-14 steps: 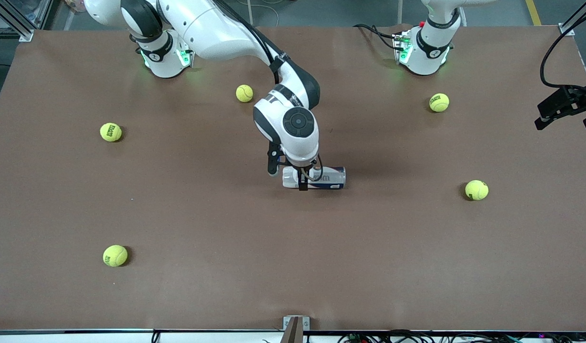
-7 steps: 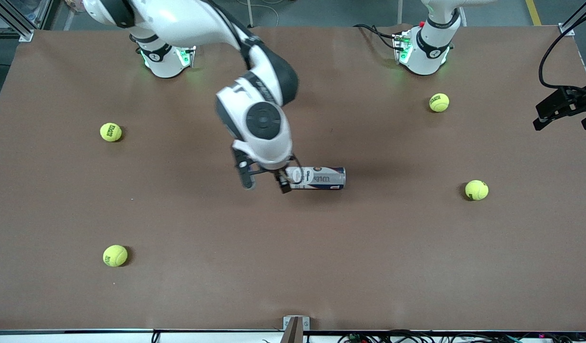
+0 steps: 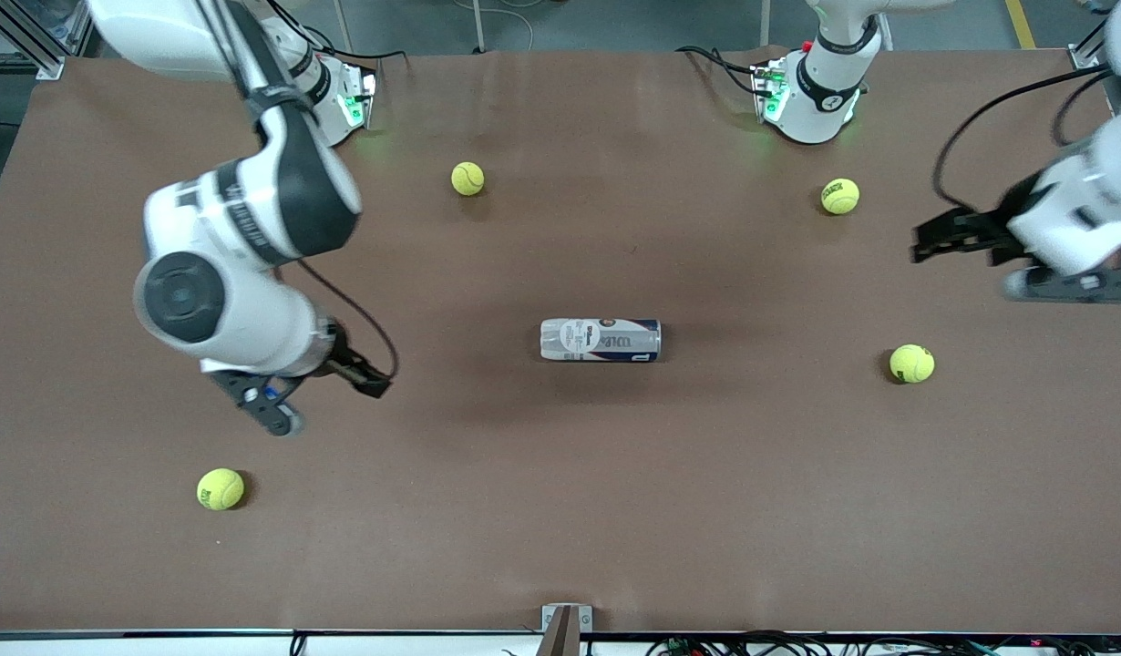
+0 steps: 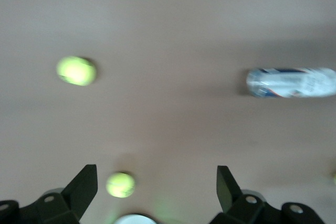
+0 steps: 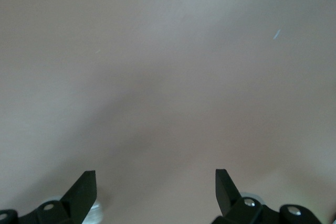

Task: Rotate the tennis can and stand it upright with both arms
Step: 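Grasp the lying can's end with the left gripper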

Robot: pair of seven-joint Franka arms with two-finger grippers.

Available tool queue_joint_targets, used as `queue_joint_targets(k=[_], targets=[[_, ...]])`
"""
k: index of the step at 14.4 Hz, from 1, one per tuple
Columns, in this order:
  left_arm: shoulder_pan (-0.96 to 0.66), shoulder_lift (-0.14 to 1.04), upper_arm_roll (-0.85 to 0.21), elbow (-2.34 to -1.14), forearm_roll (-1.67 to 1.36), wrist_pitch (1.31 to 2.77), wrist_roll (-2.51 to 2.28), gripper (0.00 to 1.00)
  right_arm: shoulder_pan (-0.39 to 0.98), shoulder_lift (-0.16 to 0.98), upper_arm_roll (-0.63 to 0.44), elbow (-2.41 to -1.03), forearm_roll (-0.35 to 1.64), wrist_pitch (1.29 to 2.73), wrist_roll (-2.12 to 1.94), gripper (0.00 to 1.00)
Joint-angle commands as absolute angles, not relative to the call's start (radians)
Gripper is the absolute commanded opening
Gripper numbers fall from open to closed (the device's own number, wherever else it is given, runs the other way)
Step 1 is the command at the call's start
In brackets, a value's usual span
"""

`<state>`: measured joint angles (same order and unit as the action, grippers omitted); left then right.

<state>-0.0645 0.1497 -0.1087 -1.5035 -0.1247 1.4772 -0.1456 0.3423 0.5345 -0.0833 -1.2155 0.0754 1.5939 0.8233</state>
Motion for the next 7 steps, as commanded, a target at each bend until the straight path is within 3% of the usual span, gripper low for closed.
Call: queue_joint_targets(k=[1,3,7], targets=[[-0.104,0.245,-0.12,-1.5,-0.201,1.495,-0.193,1.0,0.263,0.477,-0.071,-1.279,0.009,1.585,0.587,1.0],[-0.11,0.29,-0.124,-1.558,-0.347,1.573,-0.225,1.0,0.171,0.472,-0.071,-1.278,0.009,1.583,0.411,1.0],[-0.112,0.316,-0.153,-1.799,-0.576,1.886,-0.174,1.0,0.02,0.472,-0.071,-1.273,0.006,1.597,0.095,1.0]])
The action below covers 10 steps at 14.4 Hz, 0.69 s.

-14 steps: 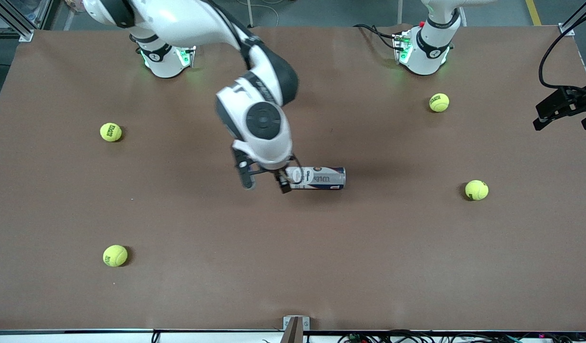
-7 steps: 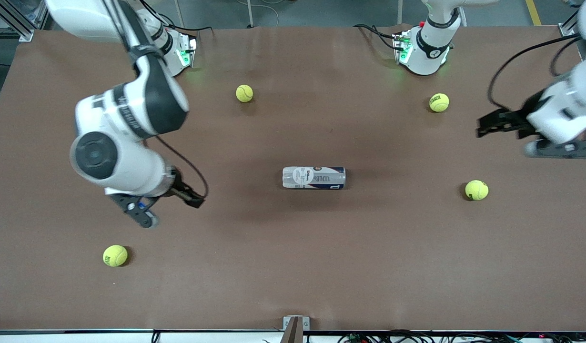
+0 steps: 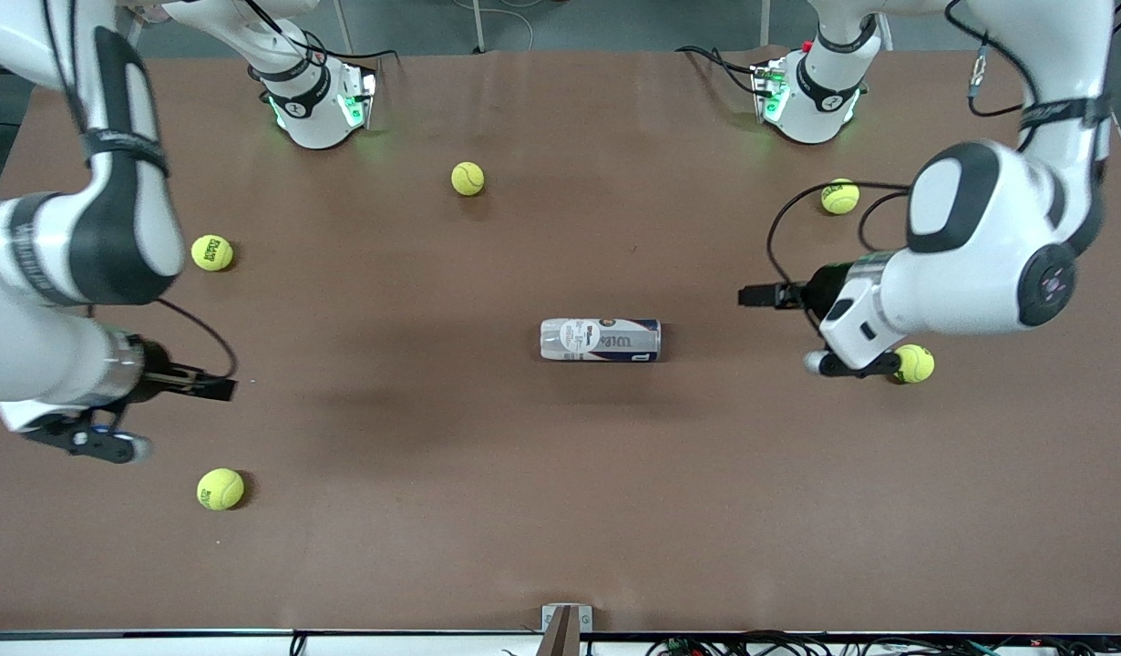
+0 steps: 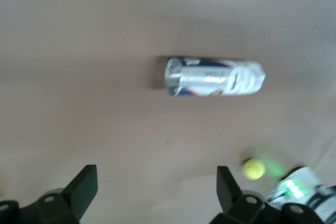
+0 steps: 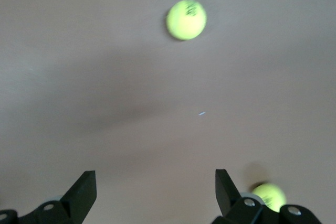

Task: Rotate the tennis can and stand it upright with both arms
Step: 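Grasp the lying can's end with the left gripper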

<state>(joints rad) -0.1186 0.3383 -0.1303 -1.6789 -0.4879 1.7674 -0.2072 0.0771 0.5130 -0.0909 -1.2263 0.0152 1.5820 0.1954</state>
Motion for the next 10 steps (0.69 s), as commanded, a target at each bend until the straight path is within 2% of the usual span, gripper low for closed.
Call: queue_joint_targets(k=[1,4,10], targets=[[-0.11,0.337,-0.159,-1.842,-0.656,1.949,-0.122,1.0,0.006,0.472,-0.071,-1.269,0.002,1.595,0.08,1.0],[-0.112,0.418,-0.161,-1.904,-0.892,2.038,0.084,1.0,-0.012,0.469,-0.071,-1.267,-0.038,1.594,0.037,1.0],[-0.112,0.584,-0.16,-1.997,-1.366,2.114,0.689,1.0,-0.035,0.472,-0.063,-1.223,-0.029,1.585,0.0,1.0]])
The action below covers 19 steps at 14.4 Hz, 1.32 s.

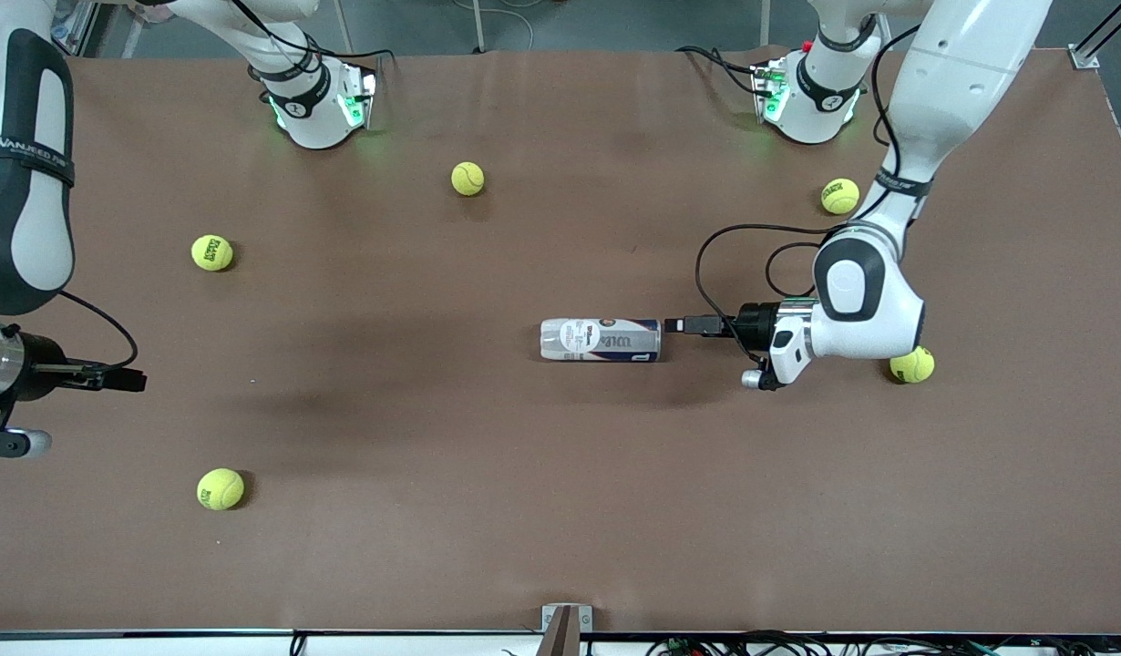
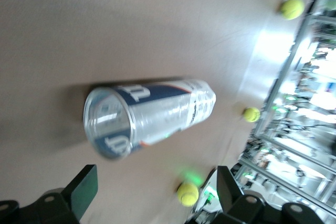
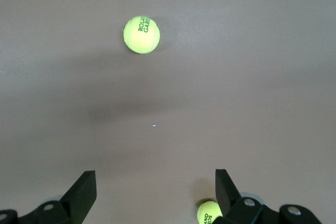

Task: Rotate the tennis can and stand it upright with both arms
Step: 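Grasp the lying can's end with the left gripper, then lift the can off the table with the left gripper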

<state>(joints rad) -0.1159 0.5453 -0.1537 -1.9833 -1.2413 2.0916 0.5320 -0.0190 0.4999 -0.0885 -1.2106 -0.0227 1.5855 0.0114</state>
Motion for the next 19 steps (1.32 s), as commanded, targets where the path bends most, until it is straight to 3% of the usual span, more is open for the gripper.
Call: queue_joint_targets(k=[1,5,6,8,12,14,19], targets=[[-0.115,0.606,-0.161,-1.997,-1.421,2.114,0.746,1.0,-0.035,0.471,-0.061,-1.223,-0.028,1.586,-0.002,1.0],[-0.143,0.623,-0.161,-1.991,-1.523,2.115,0.787,0.97,-0.025,0.424,-0.057,-1.229,-0.014,1.582,0.006,1.0],[-0.161,0.623,-0.16,-1.99,-1.554,2.117,0.788,0.91,-0.012,0.405,-0.057,-1.239,-0.015,1.563,0.011,1.0],[-0.166,0.623,-0.161,-1.987,-1.566,2.117,0.793,0.7,0.012,0.385,-0.06,-1.241,-0.021,1.52,0.011,1.0],[-0.176,0.623,-0.16,-1.987,-1.566,2.118,0.795,0.16,0.005,0.293,-0.067,-1.32,-0.017,1.516,0.011,1.0],[-0.169,0.62,-0.16,-1.967,-1.566,2.117,0.79,0.0,-0.008,0.238,-0.067,-1.383,-0.017,1.525,0.011,1.0],[-0.175,0.585,-0.15,-1.887,-1.492,2.118,0.639,0.0,-0.057,0.146,-0.026,-1.485,-0.015,1.534,0.006,1.0]])
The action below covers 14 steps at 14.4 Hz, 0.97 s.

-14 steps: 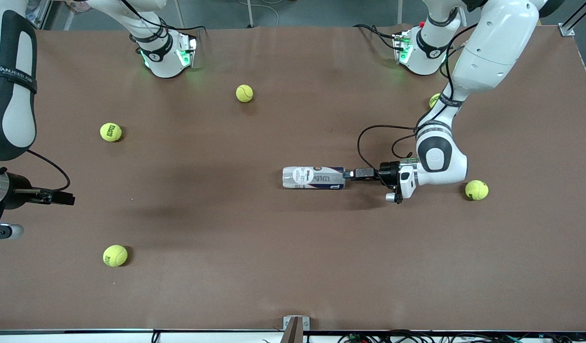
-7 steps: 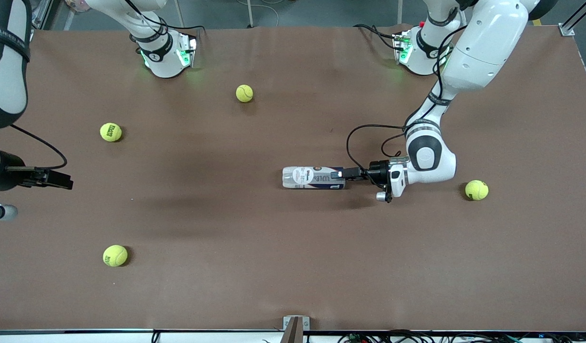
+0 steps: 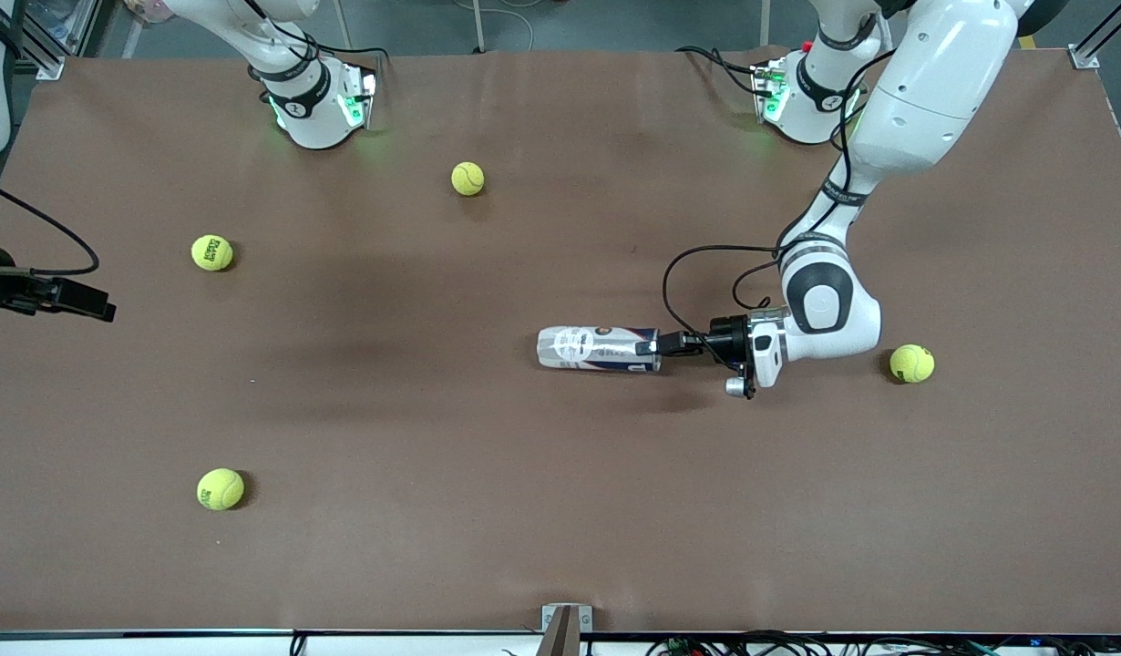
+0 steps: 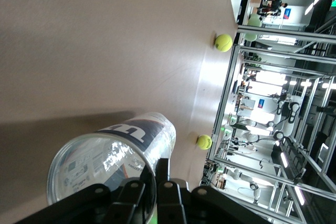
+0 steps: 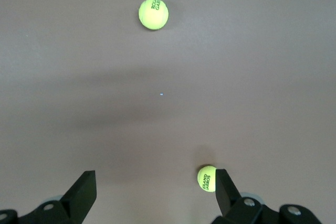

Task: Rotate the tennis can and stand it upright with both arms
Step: 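Lift the can off the table with the left gripper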

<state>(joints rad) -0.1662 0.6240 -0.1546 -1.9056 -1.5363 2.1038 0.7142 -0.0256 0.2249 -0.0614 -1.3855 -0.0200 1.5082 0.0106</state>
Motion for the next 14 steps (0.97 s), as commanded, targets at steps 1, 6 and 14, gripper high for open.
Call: queue_joint_targets(k=[1,6,14], targets=[[-0.175,0.577,-0.152,-1.867,-1.42,2.118,0.562,0.0,-0.054,0.138,-0.026,-1.488,-0.015,1.517,0.009,1.0],[-0.193,0.522,-0.158,-1.735,-1.012,2.117,0.087,0.0,-0.051,0.089,-0.031,-1.496,-0.015,1.489,0.011,1.0],[-0.409,0.515,-0.16,-1.526,-0.208,2.115,-0.771,0.0,-0.025,-0.069,-0.032,-1.641,-0.015,1.54,0.006,1.0]])
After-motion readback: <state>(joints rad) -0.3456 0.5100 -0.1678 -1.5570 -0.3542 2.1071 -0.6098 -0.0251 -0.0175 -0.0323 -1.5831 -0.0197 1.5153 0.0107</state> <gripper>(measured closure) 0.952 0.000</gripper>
